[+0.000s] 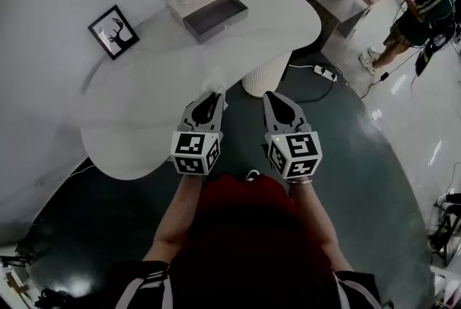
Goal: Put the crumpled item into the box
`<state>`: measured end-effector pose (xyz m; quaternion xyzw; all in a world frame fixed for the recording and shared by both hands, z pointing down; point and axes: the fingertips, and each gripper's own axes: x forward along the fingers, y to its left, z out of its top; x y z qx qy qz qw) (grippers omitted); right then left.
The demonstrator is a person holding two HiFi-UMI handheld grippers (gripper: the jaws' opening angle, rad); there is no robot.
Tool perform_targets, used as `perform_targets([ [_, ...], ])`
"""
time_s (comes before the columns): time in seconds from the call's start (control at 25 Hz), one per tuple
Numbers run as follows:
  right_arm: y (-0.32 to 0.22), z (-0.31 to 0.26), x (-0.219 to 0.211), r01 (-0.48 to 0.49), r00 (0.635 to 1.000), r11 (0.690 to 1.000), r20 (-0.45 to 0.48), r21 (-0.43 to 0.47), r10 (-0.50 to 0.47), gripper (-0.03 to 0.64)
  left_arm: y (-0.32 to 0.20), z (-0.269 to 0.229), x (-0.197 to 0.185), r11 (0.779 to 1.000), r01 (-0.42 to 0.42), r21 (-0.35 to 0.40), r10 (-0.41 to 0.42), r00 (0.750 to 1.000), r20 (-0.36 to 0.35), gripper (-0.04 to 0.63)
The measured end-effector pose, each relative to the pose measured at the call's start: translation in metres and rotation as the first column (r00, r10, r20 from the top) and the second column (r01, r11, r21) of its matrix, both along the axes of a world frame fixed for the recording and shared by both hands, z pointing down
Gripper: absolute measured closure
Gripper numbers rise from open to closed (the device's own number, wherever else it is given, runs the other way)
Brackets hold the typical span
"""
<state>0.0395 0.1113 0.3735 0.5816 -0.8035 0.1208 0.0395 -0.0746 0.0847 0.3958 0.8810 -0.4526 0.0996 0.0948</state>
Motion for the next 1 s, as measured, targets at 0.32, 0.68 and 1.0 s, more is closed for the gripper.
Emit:
perform_targets([
  [0.32,-0.006,0.006,0.000,0.030,1.000,1.000,-0.005,-0.006,-0.030,0.601,0.000,0.007,0.004,1.000,0.024,-0.019,-0.024,1.000,-0.015,0.543],
  [0.68,-0.005,0.012,0.020,0.015,1.000,1.000,0.024,-0.010,-0.014,0.601,0.001,0.002,0.014,0.999,0.032,0.002,-0.032,0.999,-0.003,0.542],
  [1.0,-0.013,0.017,0.032,0.021,0.998,1.000,0.062,-0.022,-0.020,0.601,-0.012,-0.006,0.017,0.998,0.054,0.016,-0.054,0.998,0.013,0.541],
])
